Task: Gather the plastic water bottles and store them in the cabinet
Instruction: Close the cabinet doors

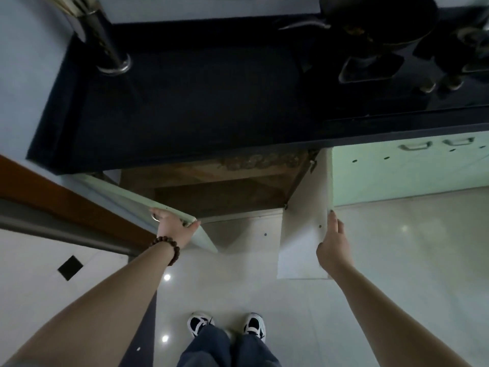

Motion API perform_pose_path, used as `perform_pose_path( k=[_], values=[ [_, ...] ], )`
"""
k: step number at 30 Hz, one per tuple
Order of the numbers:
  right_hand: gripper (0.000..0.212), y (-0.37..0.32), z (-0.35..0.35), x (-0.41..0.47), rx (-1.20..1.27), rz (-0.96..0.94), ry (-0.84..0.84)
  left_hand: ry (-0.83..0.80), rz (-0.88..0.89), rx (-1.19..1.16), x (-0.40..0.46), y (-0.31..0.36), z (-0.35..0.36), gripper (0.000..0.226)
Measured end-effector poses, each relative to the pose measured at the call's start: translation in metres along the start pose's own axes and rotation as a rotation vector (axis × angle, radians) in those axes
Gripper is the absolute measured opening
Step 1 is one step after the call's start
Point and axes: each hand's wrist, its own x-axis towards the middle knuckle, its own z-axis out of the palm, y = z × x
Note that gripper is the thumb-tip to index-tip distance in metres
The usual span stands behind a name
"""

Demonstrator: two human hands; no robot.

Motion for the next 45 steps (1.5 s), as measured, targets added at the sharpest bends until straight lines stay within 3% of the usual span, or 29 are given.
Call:
perform_pose_path(
  k=[3,8,11,13,14,17,22,25,29,36,45],
  values=[
    [0.087,-0.038,0.024,-0.009,0.081,-0.026,-0.084,-0.049,-0.008,-0.027,-0.007,0.004,-0.005,0.113],
    [0.095,-0.105,0.052,-0.012,0.208,-0.030,-0.128,0.040,0.056,0.041,-0.008,0.009,-0.011,0.091],
    [0.103,-0.133,0.063,-0.007,0.278,-0.033,-0.132,-0.025,0.007,-0.066,0.001,0.010,-0.007,0.107],
    [0.108,-0.150,0.070,-0.001,0.302,-0.024,-0.121,-0.071,0.002,-0.019,0.003,0.013,-0.005,0.104],
    [0.110,-0.158,0.073,0.003,0.316,-0.018,-0.115,-0.023,0.049,0.025,0.007,0.014,-0.004,0.102],
    [0.118,-0.174,0.077,0.016,0.360,-0.025,-0.127,0.048,0.111,-0.133,0.019,0.022,-0.003,0.108],
    [0.123,-0.158,0.081,0.017,0.470,-0.063,-0.055,0.052,0.072,-0.232,0.037,0.014,-0.007,0.076],
    [0.120,-0.153,0.086,0.015,0.446,-0.032,-0.029,0.130,0.054,-0.165,0.038,-0.001,-0.008,0.110],
    [0.126,-0.164,0.093,0.035,0.335,-0.045,-0.048,0.029,0.027,-0.278,0.059,-0.007,-0.007,0.136],
    [0.130,-0.201,0.112,0.064,0.426,0.013,-0.043,-0.009,0.126,-0.346,0.091,0.017,-0.001,0.125],
    [0.133,-0.257,0.120,0.102,0.497,0.098,0.071,-0.032,0.226,-0.228,0.129,0.028,-0.003,0.119]
  ],
)
